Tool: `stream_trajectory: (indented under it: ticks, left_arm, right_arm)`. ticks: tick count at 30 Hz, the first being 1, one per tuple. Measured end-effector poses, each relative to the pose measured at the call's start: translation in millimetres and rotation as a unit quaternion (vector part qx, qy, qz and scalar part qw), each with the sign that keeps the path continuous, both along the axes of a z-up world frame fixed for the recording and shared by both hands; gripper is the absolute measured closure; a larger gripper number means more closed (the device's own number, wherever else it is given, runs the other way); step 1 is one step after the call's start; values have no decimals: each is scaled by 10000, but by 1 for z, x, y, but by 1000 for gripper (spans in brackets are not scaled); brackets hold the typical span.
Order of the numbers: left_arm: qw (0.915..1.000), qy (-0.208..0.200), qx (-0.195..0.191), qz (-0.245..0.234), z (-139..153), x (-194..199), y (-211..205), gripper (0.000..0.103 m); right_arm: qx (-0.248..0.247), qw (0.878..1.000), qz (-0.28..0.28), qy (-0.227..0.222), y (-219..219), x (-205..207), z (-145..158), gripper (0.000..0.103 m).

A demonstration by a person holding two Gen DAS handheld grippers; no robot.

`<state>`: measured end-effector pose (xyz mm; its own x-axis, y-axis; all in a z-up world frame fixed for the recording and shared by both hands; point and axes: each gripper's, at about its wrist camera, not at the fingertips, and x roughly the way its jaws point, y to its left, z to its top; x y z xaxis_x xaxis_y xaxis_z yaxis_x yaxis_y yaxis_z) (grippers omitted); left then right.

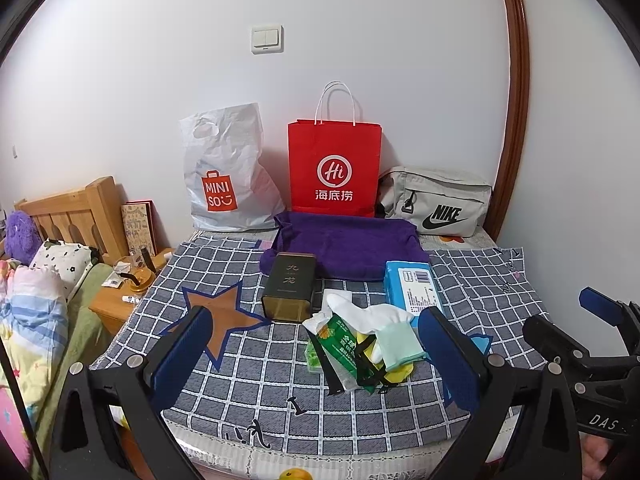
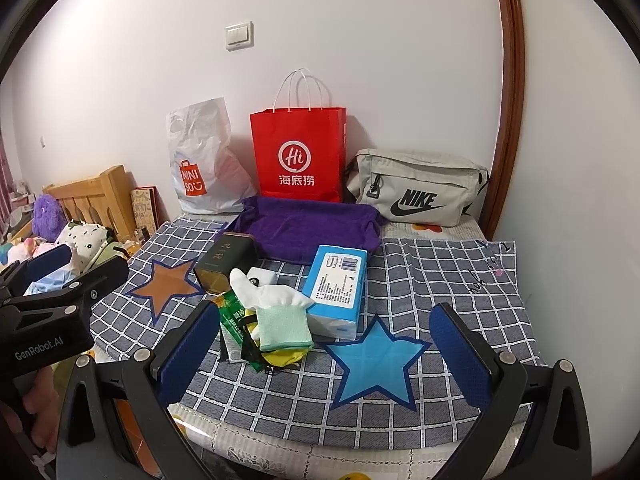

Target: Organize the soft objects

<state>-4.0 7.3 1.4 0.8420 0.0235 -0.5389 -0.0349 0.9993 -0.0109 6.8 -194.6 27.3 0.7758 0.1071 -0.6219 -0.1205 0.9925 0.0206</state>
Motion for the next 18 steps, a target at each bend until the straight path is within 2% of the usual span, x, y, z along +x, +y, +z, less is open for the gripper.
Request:
stream_trajectory:
  ticks: [18]
  left_arm:
    - [10000,-10,-26,15,-2,-4,1,0]
  right_arm:
    - [3,10000,16,8,3,-2,0,0]
